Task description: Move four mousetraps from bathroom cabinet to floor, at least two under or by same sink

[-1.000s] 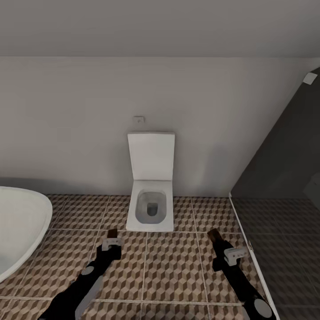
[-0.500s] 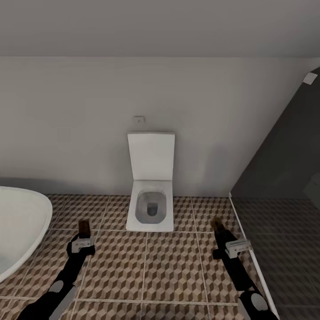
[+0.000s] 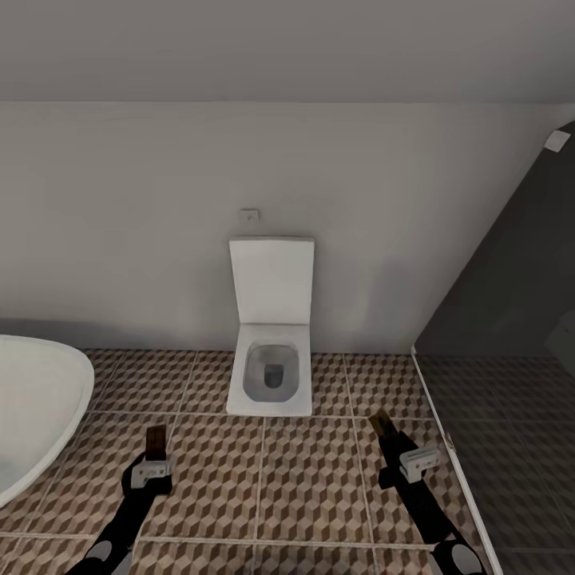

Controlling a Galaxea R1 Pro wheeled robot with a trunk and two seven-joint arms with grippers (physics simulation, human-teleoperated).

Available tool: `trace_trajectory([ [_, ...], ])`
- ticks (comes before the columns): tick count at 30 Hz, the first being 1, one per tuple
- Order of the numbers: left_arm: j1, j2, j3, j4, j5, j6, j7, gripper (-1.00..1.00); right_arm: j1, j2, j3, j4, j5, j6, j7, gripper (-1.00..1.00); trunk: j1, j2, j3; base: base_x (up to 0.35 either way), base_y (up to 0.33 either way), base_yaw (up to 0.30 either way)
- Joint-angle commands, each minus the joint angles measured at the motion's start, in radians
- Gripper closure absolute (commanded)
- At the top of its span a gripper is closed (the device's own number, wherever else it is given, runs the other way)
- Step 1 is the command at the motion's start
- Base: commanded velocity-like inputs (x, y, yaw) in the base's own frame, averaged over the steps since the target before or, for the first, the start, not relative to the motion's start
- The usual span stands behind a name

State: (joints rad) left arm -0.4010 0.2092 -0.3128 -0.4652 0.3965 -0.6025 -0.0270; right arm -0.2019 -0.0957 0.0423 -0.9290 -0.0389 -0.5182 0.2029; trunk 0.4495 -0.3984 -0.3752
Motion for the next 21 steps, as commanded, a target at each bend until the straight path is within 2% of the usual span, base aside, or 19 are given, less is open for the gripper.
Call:
trace_trajectory([
  [1, -0.001, 0.0, -0.006, 0.003, 0.008, -0.004, 0.0, 1.0, -0.001, -0.001, 0.001, 0.001, -0.006, -0.002, 0.005, 1.0, 0.0, -0.002, -0.001, 0.0, 0.0, 0.0],
  [7, -0.001, -0.024, -0.006, 0.039, 0.009, -0.003, 0.001, 1.0, -0.001, 0.0, 0.001, 0.008, -0.005, -0.004, 0.006, 1.0, 0.0, -0.002, -0.001, 0.0, 0.0, 0.0],
  [16, 0.0, -0.032, -0.005, 0.036, 0.01, -0.001, 0.008, 1.0, -0.001, 0.001, 0.001, 0.013, -0.004, -0.006, 0.005, 1.0, 0.0, -0.002, -0.001, 0.0, 0.0, 0.0],
  [21, -0.001, -0.057, -0.005, 0.038, 0.01, 0.001, 0.01, 1.0, -0.001, 0.001, 0.001, 0.013, -0.004, -0.006, 0.005, 1.0, 0.0, -0.002, -0.001, 0.0, 0.0, 0.0],
])
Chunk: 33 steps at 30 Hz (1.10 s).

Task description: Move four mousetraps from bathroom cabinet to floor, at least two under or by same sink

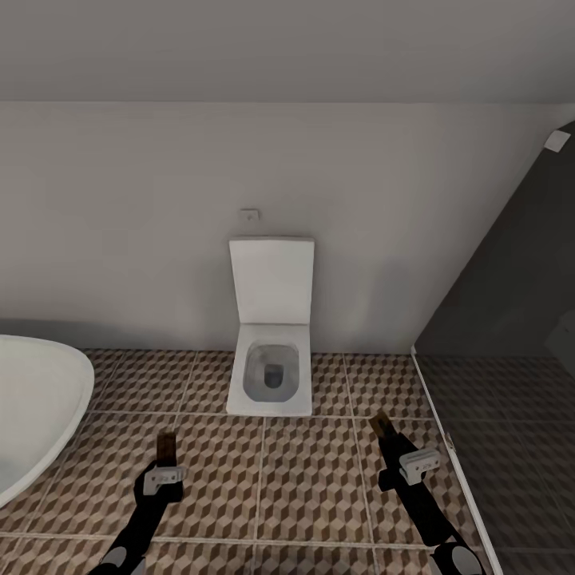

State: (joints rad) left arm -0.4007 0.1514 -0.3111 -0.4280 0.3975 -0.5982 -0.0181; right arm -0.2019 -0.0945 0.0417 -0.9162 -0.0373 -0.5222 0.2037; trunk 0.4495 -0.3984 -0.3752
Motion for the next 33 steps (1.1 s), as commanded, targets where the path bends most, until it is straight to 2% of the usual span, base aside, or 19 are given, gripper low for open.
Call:
trace_trajectory([
  [1, -0.001, -0.002, -0.006, 0.001, 0.009, -0.003, 0.001, 1.0, -0.001, -0.001, 0.001, 0.0, -0.006, -0.002, 0.005, 1.0, 0.0, -0.002, -0.001, 0.0, 0.0, 0.0],
  [7, -0.001, -0.006, -0.006, 0.003, 0.009, -0.002, 0.001, 1.0, -0.001, -0.002, 0.001, 0.0, -0.006, -0.003, 0.005, 1.0, 0.0, -0.002, -0.001, 0.0, 0.0, 0.0],
  [33, -0.001, -0.007, -0.007, 0.019, 0.009, -0.002, 0.0, 1.0, -0.001, 0.002, 0.001, 0.011, -0.004, -0.007, 0.003, 1.0, 0.1, -0.184, -0.083, 0.0, 0.0, 0.0],
])
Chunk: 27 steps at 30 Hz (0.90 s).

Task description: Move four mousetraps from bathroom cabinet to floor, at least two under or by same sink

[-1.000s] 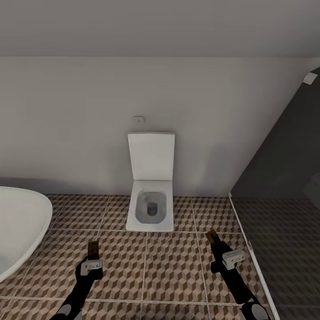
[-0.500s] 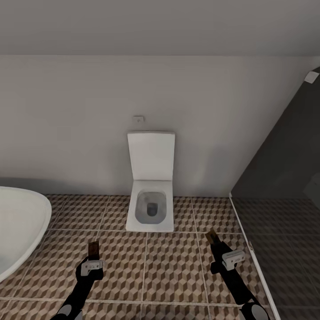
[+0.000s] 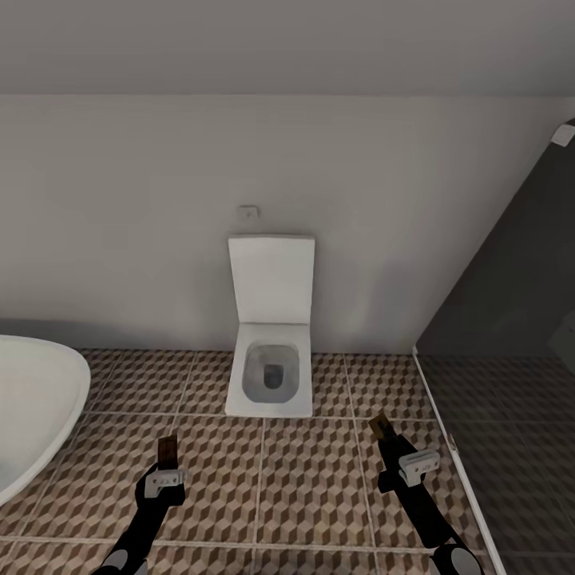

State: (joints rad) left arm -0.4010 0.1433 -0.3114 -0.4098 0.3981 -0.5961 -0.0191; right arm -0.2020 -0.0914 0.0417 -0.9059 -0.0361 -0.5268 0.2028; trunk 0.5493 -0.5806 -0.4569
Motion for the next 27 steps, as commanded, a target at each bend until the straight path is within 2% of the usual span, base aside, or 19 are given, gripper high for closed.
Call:
trace_trajectory([
  [1, -0.001, 0.001, -0.007, 0.003, 0.008, -0.004, 0.0, 1.0, -0.001, -0.001, 0.001, 0.001, -0.005, -0.002, 0.004, 1.0, 0.004, -0.008, -0.004, 0.0, 0.0, 0.0],
  [19, 0.0, -0.001, -0.008, 0.006, 0.008, -0.004, -0.001, 1.0, -0.001, -0.001, 0.0, 0.0, -0.005, -0.002, 0.003, 1.0, 0.073, -0.134, -0.061, 0.0, 0.0, 0.0],
  [27, 0.0, -0.018, -0.007, 0.021, 0.008, -0.004, -0.001, 1.0, -0.001, -0.001, 0.0, 0.001, -0.005, -0.002, 0.003, 1.0, 0.104, -0.19, -0.086, 0.0, 0.0, 0.0],
])
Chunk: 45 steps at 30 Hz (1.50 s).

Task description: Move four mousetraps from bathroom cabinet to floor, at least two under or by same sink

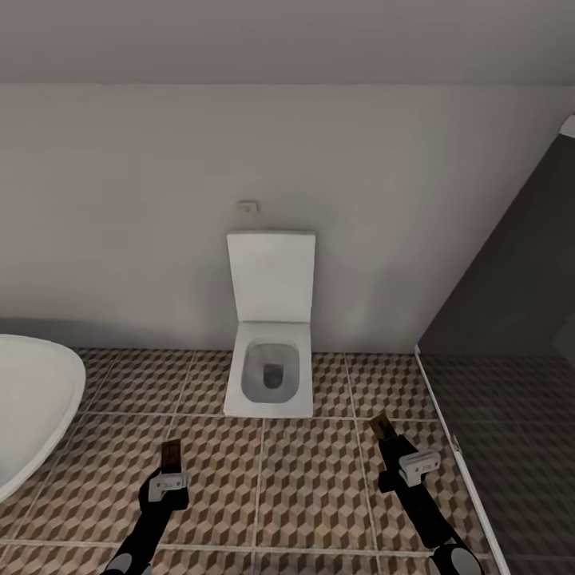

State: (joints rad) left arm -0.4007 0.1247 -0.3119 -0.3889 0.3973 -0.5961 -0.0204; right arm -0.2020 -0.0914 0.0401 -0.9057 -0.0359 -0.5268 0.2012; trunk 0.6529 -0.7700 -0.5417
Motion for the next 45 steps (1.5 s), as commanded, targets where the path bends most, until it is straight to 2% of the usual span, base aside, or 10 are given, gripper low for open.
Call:
trace_trajectory([
  [1, -0.001, 0.0, -0.007, 0.001, 0.009, -0.004, 0.0, 1.0, 0.0, -0.001, 0.001, 0.0, -0.006, -0.002, 0.004, 1.0, 0.004, -0.008, -0.004, 0.0, 0.0, 0.0],
  [45, -0.001, -0.002, -0.007, 0.004, 0.008, -0.004, 0.0, 1.0, 0.0, -0.001, 0.0, 0.0, -0.006, -0.001, 0.004, 1.0, 0.173, -0.316, -0.142, 0.0, 0.0, 0.0],
])
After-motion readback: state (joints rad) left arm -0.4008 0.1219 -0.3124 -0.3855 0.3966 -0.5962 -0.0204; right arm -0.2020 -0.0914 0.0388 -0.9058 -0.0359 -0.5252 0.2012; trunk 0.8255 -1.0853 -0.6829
